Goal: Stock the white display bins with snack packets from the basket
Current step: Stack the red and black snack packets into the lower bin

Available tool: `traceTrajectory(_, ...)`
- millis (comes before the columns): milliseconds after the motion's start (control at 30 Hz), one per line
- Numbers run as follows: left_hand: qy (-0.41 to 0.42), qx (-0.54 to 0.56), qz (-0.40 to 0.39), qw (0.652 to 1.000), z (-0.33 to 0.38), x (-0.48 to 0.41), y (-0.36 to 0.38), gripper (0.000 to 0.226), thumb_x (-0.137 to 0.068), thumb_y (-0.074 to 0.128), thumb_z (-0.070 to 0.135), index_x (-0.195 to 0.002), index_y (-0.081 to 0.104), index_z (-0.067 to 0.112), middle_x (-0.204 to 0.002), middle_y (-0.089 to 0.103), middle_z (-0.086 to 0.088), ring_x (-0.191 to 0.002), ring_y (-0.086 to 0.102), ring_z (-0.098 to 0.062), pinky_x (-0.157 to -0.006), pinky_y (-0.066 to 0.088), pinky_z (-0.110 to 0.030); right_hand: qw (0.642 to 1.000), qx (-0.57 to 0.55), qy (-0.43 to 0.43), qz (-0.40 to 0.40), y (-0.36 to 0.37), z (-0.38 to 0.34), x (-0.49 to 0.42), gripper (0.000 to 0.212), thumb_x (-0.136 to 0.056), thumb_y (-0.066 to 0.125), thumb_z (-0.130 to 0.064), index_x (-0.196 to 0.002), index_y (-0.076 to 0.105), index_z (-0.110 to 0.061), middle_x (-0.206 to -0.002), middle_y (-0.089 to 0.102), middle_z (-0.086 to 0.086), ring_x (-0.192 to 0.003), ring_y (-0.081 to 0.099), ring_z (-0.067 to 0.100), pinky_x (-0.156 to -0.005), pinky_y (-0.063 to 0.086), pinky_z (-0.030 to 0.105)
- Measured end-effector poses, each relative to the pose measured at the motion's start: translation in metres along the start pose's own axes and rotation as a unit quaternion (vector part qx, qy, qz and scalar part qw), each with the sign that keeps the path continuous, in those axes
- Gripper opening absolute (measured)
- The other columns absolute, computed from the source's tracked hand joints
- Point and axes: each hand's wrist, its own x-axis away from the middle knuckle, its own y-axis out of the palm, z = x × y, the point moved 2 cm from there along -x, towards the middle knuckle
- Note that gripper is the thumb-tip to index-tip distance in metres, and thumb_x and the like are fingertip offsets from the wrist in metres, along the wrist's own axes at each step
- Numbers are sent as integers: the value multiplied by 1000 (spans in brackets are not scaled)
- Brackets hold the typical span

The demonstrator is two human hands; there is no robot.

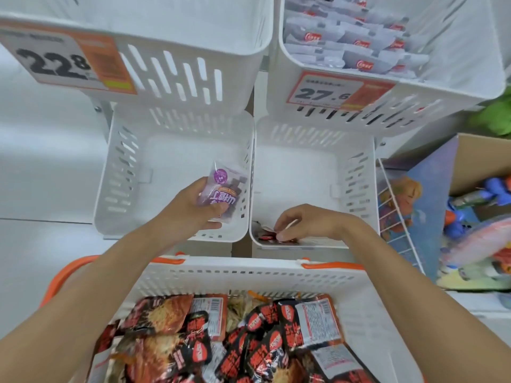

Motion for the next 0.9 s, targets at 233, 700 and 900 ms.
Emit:
traceTrajectory(233, -11, -1, -12, 1000, -4, -3, 6, 39, -92, 63, 11, -127, 54, 25, -115, 68, 4, -101, 68, -12, -84, 58, -30, 998, 53, 8, -39, 8, -2, -7, 39, -89, 65, -47, -127, 59, -39, -146, 41, -11, -133, 34, 10, -112, 26, 32)
traceTrajectory(700, 9, 20, -57, 998, 20, 16, 22, 49, -85, 68, 2, -128, 57, 22, -113, 70, -5, -102, 68, -18, -84, 58, -29, 955, -198, -136, 172, 0, -42, 56, 48, -86, 72, -34, -131, 56, -34, -136, 57, -2, -123, 55, 11, -105, 43, 31)
traceTrajectory(900, 48, 17, -36, 998, 79, 47, 54, 35, -79, 75, 0, -110, 58, 3, -103, 71, -17, -83, 70, -22, -78, 60, -36, 944, -165, -208, 196, -13, -103, 133, 27, -85, 73, -19, -111, 66, -14, -104, 72, 10, -93, 68, 17, -92, 52, 37)
